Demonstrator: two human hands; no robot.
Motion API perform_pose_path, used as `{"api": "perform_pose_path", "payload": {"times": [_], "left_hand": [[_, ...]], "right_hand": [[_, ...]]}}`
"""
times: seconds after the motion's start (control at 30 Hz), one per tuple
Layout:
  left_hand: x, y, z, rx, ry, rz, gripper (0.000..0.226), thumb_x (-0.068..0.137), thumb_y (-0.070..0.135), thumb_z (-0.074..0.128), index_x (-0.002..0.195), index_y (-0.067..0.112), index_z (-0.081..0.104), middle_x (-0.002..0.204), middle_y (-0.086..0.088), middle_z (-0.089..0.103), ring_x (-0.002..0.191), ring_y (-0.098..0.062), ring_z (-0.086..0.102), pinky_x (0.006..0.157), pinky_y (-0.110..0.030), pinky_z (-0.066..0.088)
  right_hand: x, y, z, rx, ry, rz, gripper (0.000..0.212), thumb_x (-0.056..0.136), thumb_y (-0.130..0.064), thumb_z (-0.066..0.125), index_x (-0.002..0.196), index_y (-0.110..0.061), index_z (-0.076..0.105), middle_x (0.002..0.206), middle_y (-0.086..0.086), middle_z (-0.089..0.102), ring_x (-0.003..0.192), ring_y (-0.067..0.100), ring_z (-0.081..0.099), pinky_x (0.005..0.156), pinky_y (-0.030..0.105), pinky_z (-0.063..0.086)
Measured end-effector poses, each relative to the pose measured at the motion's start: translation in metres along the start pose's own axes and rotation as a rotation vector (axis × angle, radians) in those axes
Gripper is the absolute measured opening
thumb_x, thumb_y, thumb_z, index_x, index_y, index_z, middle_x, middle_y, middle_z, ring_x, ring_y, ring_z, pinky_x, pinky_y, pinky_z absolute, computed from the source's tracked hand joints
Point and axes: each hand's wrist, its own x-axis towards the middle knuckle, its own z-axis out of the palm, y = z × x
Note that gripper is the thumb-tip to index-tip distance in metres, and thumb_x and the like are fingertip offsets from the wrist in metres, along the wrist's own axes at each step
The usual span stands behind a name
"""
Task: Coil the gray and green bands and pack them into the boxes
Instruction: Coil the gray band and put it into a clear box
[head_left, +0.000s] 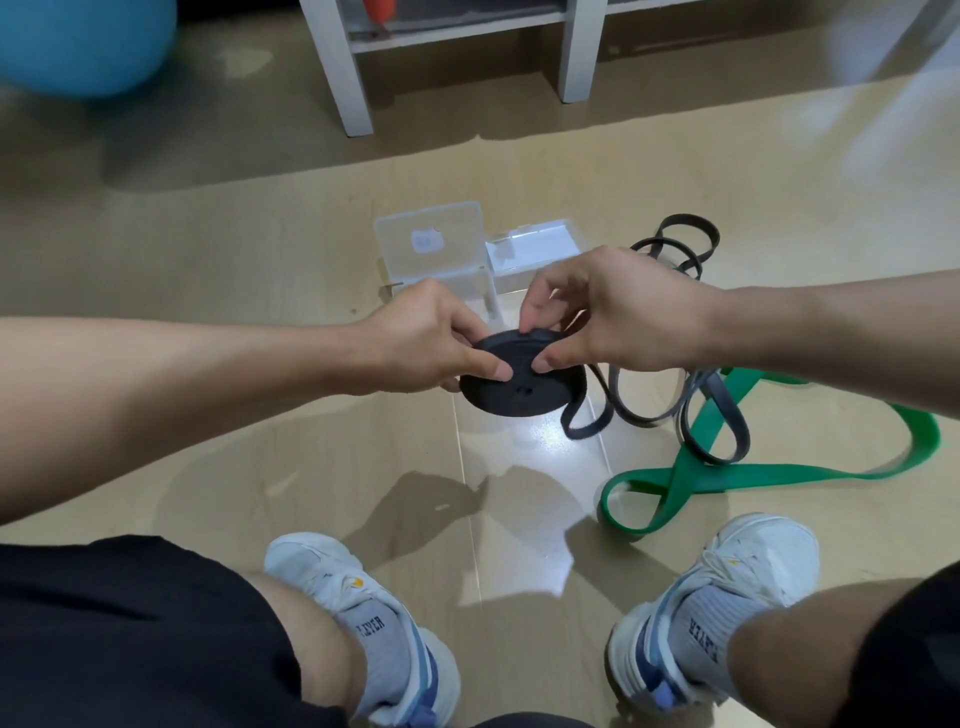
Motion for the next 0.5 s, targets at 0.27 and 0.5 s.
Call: {"api": "perform_pose_path", "payload": {"times": [0.27, 0.5], "left_hand": [[-0.005, -0.009, 0.0, -0.309, -0.16, -0.033, 0.005, 0.092, 0.014, 0.074, 0.091, 0.009, 0.073, 0.09, -0.01, 0.079, 0.086, -0.021, 0.075, 0.089, -0.047, 0.062], [-0.003, 0.007, 0.004, -0.057, -0.148, 0.029, 0.018, 0.084, 0.031, 0.083, 0.088, 0.015, 0.076, 0.066, 0.007, 0.07, 0.068, -0.009, 0.065, 0.079, -0.042, 0.063]], "right_hand": [[-0.003, 0.01, -0.005, 0.225, 0.098, 0.059, 0.023, 0.074, -0.017, 0.09, 0.09, -0.023, 0.075, 0.084, -0.003, 0.079, 0.077, 0.011, 0.075, 0.073, 0.023, 0.057], [-0.003, 0.002, 0.006, 0.196, -0.022, 0.062, 0.02, 0.075, -0.016, 0.089, 0.09, -0.022, 0.076, 0.084, -0.005, 0.08, 0.085, 0.013, 0.076, 0.085, 0.03, 0.06]]}}
